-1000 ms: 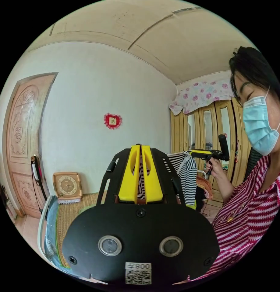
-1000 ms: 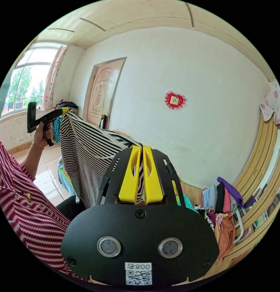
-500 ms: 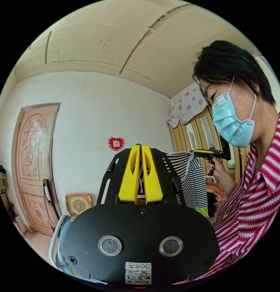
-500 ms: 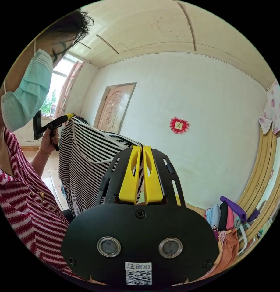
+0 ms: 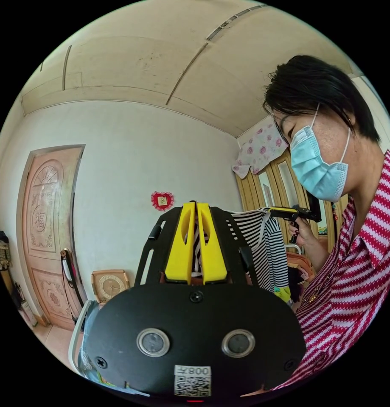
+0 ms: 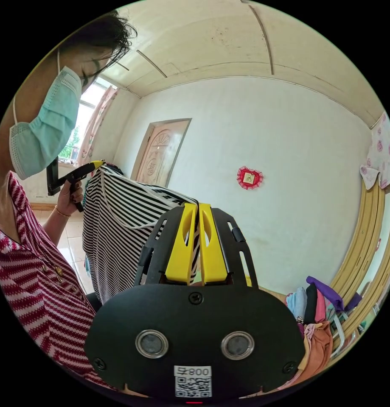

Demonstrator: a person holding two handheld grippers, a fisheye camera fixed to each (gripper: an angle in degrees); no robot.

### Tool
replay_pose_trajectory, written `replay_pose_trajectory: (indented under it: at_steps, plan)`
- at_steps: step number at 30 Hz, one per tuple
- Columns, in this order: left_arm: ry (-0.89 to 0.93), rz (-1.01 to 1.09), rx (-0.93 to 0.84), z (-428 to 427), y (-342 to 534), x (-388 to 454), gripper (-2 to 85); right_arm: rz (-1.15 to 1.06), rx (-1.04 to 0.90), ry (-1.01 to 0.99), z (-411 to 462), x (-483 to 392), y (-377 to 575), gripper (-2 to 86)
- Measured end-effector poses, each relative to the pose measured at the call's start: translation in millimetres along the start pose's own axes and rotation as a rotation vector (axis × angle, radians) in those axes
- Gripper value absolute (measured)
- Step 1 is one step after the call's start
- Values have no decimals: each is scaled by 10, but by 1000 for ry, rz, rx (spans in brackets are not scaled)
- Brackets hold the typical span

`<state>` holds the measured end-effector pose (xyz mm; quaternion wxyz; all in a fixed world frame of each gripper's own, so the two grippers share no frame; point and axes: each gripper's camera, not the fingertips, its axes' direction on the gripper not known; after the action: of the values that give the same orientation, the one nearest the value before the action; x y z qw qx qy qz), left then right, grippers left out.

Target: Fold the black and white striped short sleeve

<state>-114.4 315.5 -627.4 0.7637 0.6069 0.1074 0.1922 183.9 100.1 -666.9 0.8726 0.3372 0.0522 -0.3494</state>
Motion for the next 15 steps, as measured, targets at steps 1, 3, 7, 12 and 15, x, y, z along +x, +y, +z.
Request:
replay_pose_trajectory:
  at_steps: [1, 3, 7, 12, 15]
  plan:
    - [1, 1, 1, -16, -4, 0, 6, 1, 2, -2, -32, 0, 25, 8]
    - [1, 5, 7, -79, -16, -1, 6, 1, 7, -3, -78, -5, 62, 8]
    - [-1, 8, 11, -157, -17, -10, 6, -3, 14, 0, -151, -32, 141, 9]
    - [-4, 9, 12, -235, 21, -54, 6, -5, 15, -2, -179, -64, 223, 8]
    - [-6, 6, 13, -261, 67, -90, 6, -8, 15, -3, -175, -89, 267, 8]
